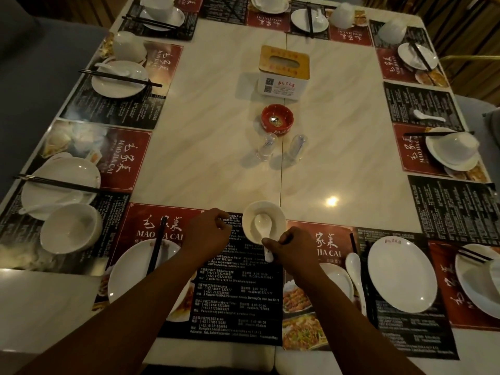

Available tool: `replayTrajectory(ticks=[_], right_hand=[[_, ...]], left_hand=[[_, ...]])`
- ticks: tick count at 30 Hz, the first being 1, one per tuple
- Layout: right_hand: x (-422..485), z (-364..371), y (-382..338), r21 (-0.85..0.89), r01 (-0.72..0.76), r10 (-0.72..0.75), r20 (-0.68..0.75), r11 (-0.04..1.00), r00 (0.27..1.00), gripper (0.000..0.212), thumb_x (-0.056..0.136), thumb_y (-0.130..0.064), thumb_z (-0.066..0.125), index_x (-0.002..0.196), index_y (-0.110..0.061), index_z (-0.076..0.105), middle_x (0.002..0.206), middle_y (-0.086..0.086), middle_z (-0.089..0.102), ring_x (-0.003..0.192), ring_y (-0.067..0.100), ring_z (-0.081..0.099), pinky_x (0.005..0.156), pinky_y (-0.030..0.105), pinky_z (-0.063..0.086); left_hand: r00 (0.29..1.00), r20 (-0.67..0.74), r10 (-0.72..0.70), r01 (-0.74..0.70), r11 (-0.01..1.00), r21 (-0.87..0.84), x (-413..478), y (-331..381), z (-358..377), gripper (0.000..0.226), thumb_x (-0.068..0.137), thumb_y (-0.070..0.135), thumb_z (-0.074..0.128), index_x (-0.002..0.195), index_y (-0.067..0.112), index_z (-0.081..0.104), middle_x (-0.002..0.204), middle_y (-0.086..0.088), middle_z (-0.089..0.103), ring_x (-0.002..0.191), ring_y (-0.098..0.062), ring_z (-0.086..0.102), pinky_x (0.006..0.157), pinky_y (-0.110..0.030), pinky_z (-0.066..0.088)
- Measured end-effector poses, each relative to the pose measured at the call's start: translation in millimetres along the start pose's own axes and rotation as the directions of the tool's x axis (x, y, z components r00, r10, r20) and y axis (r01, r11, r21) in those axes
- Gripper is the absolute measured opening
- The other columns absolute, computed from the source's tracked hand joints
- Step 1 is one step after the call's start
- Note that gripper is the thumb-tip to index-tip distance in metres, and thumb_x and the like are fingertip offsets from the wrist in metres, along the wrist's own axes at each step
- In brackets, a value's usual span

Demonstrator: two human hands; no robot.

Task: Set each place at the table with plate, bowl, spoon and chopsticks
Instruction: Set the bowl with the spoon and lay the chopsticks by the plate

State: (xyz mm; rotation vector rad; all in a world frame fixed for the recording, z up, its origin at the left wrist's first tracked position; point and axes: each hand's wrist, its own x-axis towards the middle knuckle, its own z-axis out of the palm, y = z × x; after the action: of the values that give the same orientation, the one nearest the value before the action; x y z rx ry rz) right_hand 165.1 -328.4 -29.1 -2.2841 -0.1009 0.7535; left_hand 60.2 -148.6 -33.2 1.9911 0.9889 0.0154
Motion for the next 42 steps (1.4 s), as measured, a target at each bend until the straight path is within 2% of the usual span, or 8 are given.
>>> replayTrajectory(ticks=[3,7,13,17,24,26,31,42], right_hand=[[1.3,-0.4,3.0,-0.013,-0.01,0.01,0.018,1.0,1.0,0.04,0.071,-0.042,0.087,0.079,-0.014,0.059,0.075,0.003,0.068,0.071,0.018,0.069,0.073,0.045,0.06],[8.2,-5.2,4.7,-0.025,0.012,-0.012,0.008,1.0,1.0,0.037,0.084,-0.051,0.072,0.087,-0.017,0.059,0.076,0.001,0.07,0.069,0.016,0.071,0.068,0.039,0.059],[30.1,-11.5,-6.9,-0.119,0.152,-0.149,0.032,0.981,0.988,0.035,0.103,-0.031,0.052,0.135,-0.016,0.052,0.107,0.002,0.068,0.09,0.014,0.063,0.059,0.01,0.031],[34.9,-6.9,-7.5,-0.246,0.202,-0.196,0.049,0.948,0.979,0.029,0.102,-0.019,0.052,0.129,-0.016,0.061,0.111,0.007,0.072,0.082,0.01,0.056,0.057,0.005,0.027],[-4.9,24.8,-4.3,-0.209,0.237,-0.234,0.041,0.949,0.971,0.031,0.1,-0.021,0.056,0.131,-0.021,0.062,0.108,-0.001,0.073,0.076,0.001,0.057,0.064,0.011,0.038],[-16.9,35.8,-0.8,-0.225,0.205,-0.205,0.021,0.953,0.978,0.03,0.1,-0.024,0.056,0.129,-0.024,0.062,0.105,-0.003,0.073,0.078,0.003,0.06,0.066,0.019,0.045],[-45.1,58.8,-0.3,-0.184,0.196,-0.196,0.019,0.963,0.98,0.026,0.1,-0.02,0.056,0.123,-0.024,0.065,0.107,-0.003,0.072,0.076,-0.002,0.056,0.064,0.008,0.035],[-72.3,78.5,10.0,-0.154,0.147,-0.15,-0.006,0.977,0.989,0.026,0.099,-0.018,0.058,0.122,-0.024,0.066,0.092,-0.014,0.063,0.079,-0.004,0.056,0.074,0.015,0.046]], left_hand=[[0.999,0.035,-0.025,0.025,1.0,0.016,3.1,8.6,3.8,0.019,0.091,0.019,0.065,0.108,0.028,0.066,0.087,0.01,0.067,0.067,-0.002,0.062,0.055,-0.016,0.045],[0.996,0.09,-0.027,0.026,1.0,0.016,7.7,17.8,10.5,0.027,0.094,0.02,0.062,0.12,0.022,0.065,0.098,0.005,0.068,0.07,-0.004,0.062,0.054,-0.016,0.042],[0.972,0.228,-0.06,0.078,0.994,-0.071,14.6,26.3,16.9,0.037,0.096,0.022,0.058,0.133,0.017,0.061,0.125,-0.008,0.067,0.104,-0.025,0.067,0.093,-0.043,0.056],[0.94,0.303,-0.155,0.225,0.951,-0.214,18.9,24.4,9.2,0.031,0.094,0.013,0.057,0.124,0.013,0.067,0.113,-0.012,0.07,0.09,-0.028,0.072,0.079,-0.044,0.062],[0.917,0.356,-0.18,0.311,0.882,-0.354,-9.7,5.9,-33.6,0.032,0.094,0.002,0.055,0.12,0.014,0.069,0.099,-0.011,0.073,0.085,-0.029,0.073,0.072,-0.035,0.062],[0.91,0.366,-0.192,0.325,0.881,-0.345,-19.6,-6.4,-44.1,0.034,0.096,-0.001,0.051,0.121,0.015,0.068,0.099,-0.012,0.073,0.091,-0.032,0.072,0.074,-0.036,0.063],[0.884,0.426,-0.191,0.358,0.863,-0.356,-38.1,-40.8,-61.2,0.04,0.087,-0.012,0.052,0.112,0.013,0.072,0.095,-0.011,0.077,0.093,-0.034,0.072,0.085,-0.048,0.06],[0.832,0.545,-0.107,0.367,0.841,-0.396,-58.3,-72.5,-67.3,0.045,0.088,-0.014,0.053,0.118,0.013,0.072,0.105,-0.014,0.075,0.098,-0.03,0.072,0.082,-0.038,0.061]])
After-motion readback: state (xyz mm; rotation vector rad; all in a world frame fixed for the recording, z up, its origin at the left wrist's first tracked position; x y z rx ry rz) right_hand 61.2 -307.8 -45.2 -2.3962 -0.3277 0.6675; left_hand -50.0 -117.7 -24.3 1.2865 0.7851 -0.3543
